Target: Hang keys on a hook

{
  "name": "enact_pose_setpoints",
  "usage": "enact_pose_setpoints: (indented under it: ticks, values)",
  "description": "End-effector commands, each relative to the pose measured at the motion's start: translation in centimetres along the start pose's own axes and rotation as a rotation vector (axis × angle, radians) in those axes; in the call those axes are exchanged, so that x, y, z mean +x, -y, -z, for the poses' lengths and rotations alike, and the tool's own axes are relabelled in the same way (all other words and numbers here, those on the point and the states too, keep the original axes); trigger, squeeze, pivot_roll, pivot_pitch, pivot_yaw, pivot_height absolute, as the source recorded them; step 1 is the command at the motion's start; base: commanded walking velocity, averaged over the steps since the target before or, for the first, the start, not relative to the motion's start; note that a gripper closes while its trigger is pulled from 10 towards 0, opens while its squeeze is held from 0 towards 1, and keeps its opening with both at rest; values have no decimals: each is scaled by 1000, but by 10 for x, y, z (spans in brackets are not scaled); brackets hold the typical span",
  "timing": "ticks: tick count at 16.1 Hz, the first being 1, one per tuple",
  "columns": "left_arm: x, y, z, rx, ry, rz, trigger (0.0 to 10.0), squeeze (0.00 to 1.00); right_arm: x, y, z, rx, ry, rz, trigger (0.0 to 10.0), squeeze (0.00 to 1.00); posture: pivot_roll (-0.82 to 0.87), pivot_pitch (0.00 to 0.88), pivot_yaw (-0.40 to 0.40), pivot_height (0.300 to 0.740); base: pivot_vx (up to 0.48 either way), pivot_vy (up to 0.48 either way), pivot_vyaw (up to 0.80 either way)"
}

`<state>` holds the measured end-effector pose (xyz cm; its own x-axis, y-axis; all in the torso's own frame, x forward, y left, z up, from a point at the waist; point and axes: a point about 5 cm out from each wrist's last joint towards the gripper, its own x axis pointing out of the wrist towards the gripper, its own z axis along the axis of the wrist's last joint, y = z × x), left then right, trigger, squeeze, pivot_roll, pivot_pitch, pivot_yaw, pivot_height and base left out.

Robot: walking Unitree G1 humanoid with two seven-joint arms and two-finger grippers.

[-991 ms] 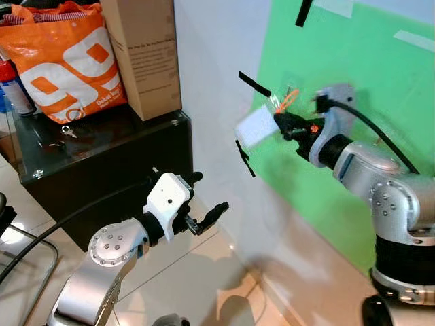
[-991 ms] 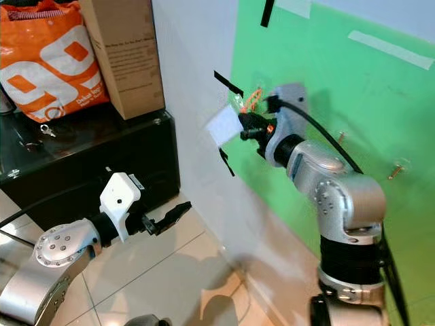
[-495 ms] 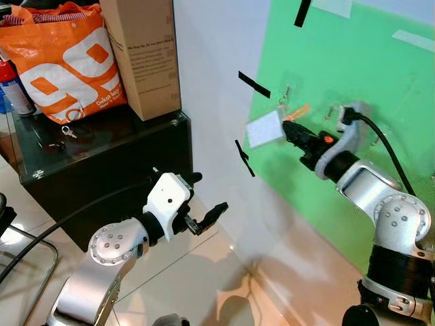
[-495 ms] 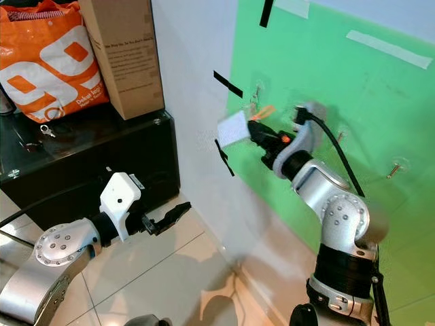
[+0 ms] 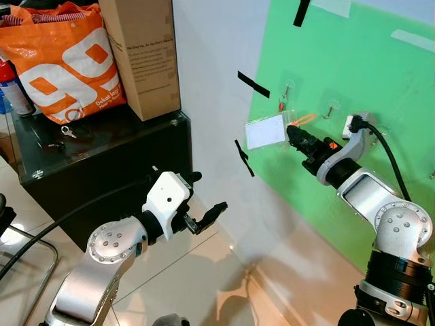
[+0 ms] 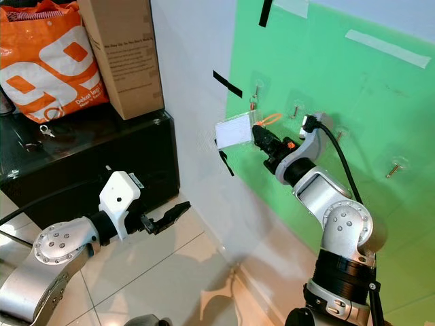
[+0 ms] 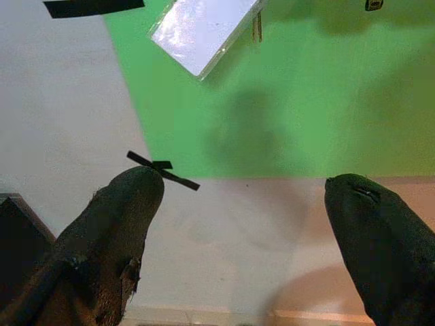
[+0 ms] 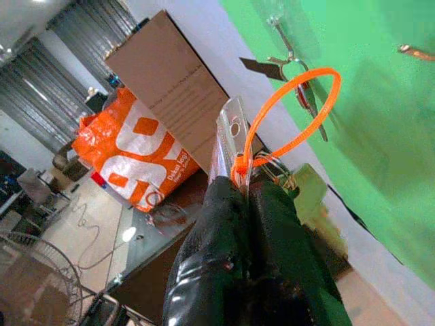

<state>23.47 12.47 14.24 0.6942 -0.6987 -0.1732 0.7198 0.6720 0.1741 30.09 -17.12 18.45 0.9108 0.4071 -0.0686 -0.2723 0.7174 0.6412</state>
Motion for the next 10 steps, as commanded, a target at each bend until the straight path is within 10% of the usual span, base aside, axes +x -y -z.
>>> enact_pose_setpoints:
  ticks: [1,10]
  values:
    - [0,-4,-7,13,19,-10,10000,0,-3,-1,-1,11,22,-17,10000,0,8,0,-6,740,0,0,0]
    - [1,-12,-9,32,16,-81,10000,0,-2,-9,2,2,10,-64,10000,0,11,0,-4,740,0,0,0]
